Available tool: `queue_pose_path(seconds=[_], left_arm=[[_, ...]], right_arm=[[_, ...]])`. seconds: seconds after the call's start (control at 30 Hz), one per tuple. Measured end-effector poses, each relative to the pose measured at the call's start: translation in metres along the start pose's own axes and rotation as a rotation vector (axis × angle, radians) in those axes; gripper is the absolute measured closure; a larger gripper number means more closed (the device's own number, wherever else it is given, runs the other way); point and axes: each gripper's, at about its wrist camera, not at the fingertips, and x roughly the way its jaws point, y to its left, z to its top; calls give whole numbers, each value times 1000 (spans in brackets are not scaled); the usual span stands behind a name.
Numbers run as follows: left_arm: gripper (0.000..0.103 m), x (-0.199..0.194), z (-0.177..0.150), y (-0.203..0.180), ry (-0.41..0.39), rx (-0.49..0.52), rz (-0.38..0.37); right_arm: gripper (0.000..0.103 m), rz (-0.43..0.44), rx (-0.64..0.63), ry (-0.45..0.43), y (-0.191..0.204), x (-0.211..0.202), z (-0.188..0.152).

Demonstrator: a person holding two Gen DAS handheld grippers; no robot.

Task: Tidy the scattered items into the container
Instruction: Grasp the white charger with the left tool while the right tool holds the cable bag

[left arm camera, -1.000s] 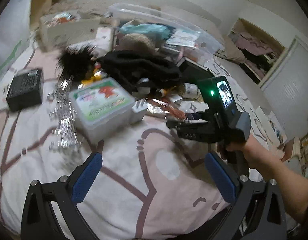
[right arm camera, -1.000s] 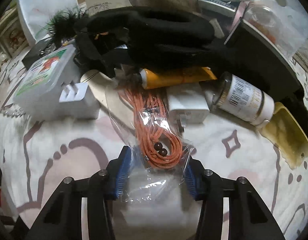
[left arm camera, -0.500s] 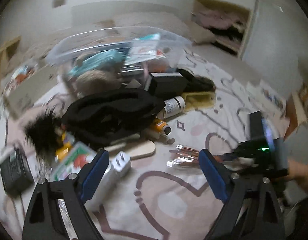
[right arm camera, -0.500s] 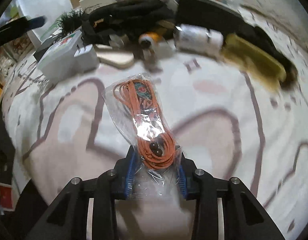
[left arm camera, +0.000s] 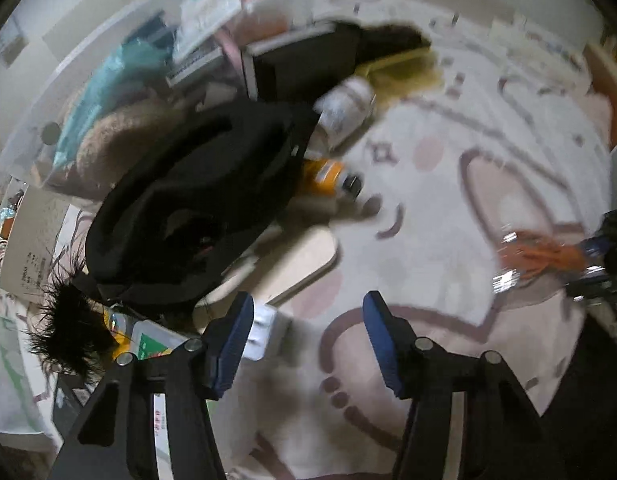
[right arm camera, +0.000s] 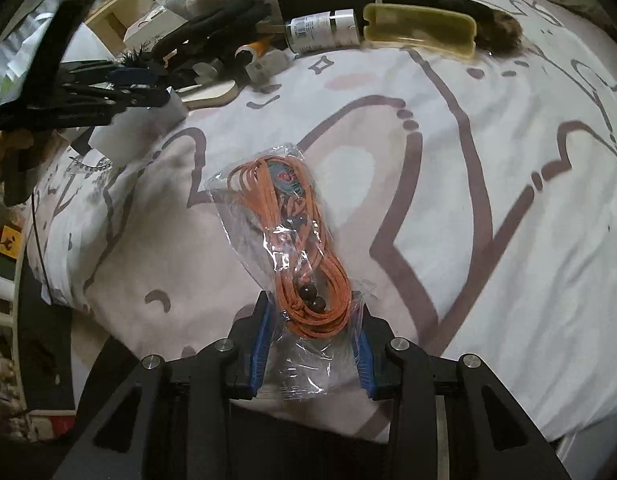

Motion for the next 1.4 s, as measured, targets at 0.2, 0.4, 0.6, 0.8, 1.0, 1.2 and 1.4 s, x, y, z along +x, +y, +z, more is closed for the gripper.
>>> queue_pose_path(seconds=[0.2, 0.4, 0.6, 0.8, 1.0, 1.2, 1.4], left_arm=[[53, 23, 3, 4, 141, 61, 36], [82, 25, 6, 10, 164, 60, 72], [97, 18, 1, 9, 153, 23, 16], [95, 10, -10, 7, 132, -52, -29], [94, -12, -26, -19, 61, -62, -131], [46, -15, -19, -9, -16, -142, -20], [46, 11, -9, -15, 5, -212, -7]], right_arm=[[65, 9, 19, -2, 2, 5, -3], [65, 8, 26, -11, 2, 6, -5], [65, 24, 44, -28, 0, 6, -7], [65, 32, 55, -40, 0, 6, -9], [65, 50, 72, -49, -3, 6, -11], [65, 47, 79, -52, -2, 8, -11], [65, 43, 87, -54, -2, 10, -11]])
